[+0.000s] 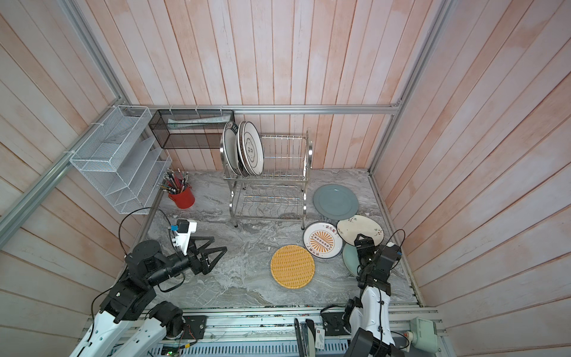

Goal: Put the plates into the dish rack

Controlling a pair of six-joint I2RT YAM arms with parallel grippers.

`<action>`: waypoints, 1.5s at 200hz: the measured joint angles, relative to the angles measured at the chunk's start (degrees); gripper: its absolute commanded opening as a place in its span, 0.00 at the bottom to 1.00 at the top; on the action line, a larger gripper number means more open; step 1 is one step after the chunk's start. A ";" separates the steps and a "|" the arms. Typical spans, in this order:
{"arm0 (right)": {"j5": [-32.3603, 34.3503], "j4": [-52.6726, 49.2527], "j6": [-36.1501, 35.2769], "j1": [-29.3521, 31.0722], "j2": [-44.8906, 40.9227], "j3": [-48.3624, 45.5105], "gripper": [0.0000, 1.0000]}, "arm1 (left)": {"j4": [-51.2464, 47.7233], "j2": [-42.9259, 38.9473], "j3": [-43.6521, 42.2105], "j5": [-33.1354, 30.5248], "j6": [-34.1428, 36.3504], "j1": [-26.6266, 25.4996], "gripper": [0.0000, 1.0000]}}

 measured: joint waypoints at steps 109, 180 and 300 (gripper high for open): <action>-4.96 9.64 2.40 -2.34 6.19 -2.21 0.69 | 0.00 -1.20 0.00 -0.24 0.00 0.00 1.00; -7.52 13.75 3.61 -2.45 11.41 -2.12 0.53 | 0.00 -2.01 0.00 -0.42 0.00 0.00 1.00; -5.01 11.87 3.52 -3.04 14.71 -0.59 0.35 | 0.00 -2.75 0.00 -0.72 0.00 0.00 1.00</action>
